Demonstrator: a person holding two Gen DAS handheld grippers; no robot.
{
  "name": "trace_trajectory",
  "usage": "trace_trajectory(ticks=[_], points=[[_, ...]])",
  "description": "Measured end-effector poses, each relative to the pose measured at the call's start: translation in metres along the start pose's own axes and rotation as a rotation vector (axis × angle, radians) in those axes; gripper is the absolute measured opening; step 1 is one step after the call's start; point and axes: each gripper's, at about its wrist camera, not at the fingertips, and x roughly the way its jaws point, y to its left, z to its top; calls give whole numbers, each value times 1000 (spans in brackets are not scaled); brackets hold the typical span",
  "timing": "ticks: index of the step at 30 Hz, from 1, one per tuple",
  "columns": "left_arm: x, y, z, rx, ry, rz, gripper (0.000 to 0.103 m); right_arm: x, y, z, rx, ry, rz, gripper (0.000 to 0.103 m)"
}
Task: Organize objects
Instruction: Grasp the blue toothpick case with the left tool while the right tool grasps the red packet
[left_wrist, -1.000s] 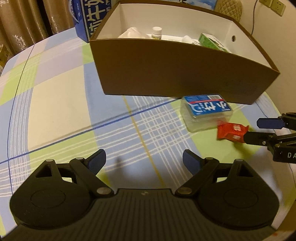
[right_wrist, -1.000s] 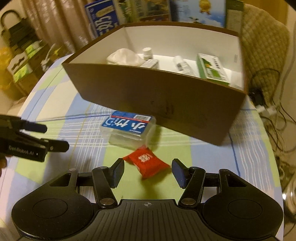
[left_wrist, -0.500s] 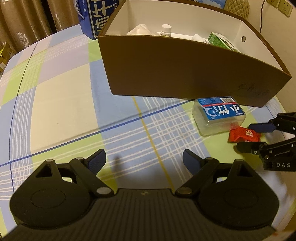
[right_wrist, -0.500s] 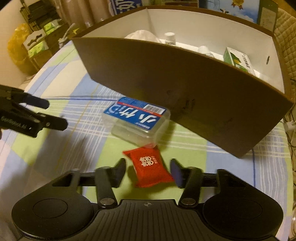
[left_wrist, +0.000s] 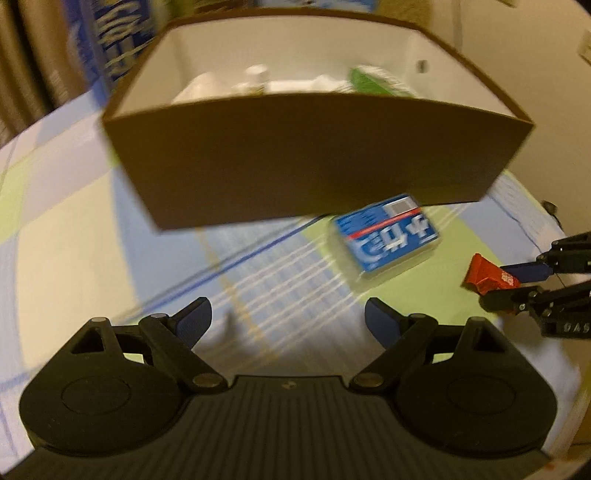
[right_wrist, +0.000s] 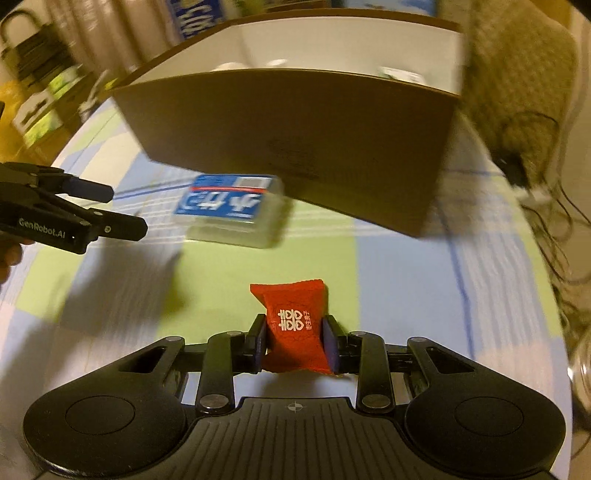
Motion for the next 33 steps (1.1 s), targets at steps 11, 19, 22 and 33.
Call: trace_trajectory(ticks=[11,19,22,33], points=[[35,-24,29,276,-105,-194,88,-21,-30,-17,115,-18,-84,28],[50,-45,29,361,-74,-232,77,-25,-34,-20,137,-24,-103,29],[47,-46,25,345,-76,-230,69,-24,-33,-20,137,-24,-105,29],[17,-36,-10,137,-44,-122,62,-19,-13,-21,87,-24,-93,29]])
